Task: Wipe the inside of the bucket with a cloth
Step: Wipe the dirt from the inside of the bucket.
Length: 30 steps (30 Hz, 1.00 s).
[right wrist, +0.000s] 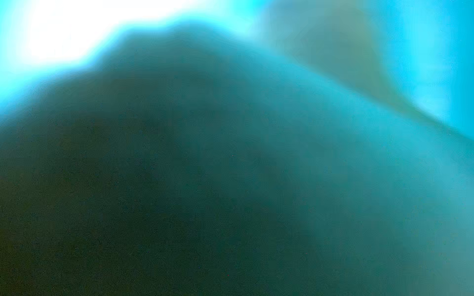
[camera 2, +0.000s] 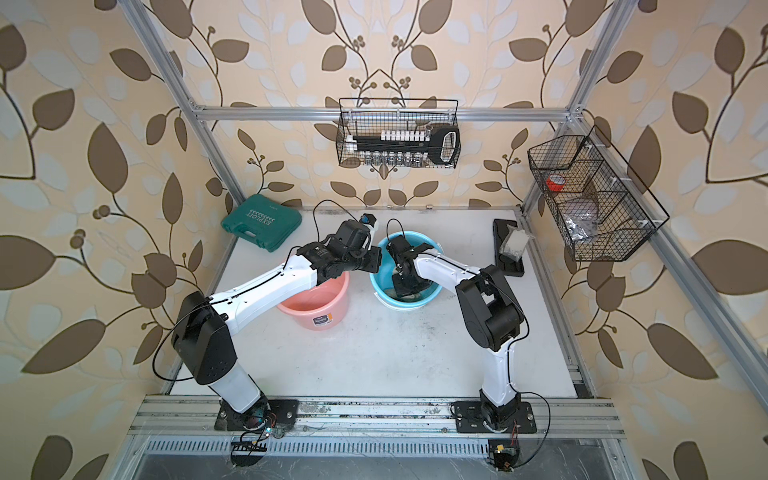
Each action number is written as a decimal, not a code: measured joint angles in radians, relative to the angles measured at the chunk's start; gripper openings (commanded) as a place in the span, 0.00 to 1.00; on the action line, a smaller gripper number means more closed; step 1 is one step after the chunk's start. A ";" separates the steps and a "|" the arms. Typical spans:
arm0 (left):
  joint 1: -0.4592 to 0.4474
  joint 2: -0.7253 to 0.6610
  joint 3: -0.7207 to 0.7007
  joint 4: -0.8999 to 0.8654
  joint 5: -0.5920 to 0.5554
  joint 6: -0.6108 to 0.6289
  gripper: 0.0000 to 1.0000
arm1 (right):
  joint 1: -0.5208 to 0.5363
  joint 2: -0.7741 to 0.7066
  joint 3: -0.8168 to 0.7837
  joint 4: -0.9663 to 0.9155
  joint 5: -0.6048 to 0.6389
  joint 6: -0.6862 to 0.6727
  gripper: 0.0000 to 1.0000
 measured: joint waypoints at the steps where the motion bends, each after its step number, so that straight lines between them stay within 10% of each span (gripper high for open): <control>1: -0.001 0.000 0.000 0.000 -0.003 0.000 0.00 | 0.002 -0.008 -0.018 0.033 -0.060 -0.003 0.00; 10: -0.011 -0.002 0.000 -0.030 -0.013 0.001 0.00 | -0.010 -0.187 -0.142 0.140 -0.214 -0.023 0.00; 30: -0.024 -0.002 0.013 -0.074 0.012 -0.027 0.00 | 0.066 -0.319 -0.178 0.037 0.520 -0.054 0.00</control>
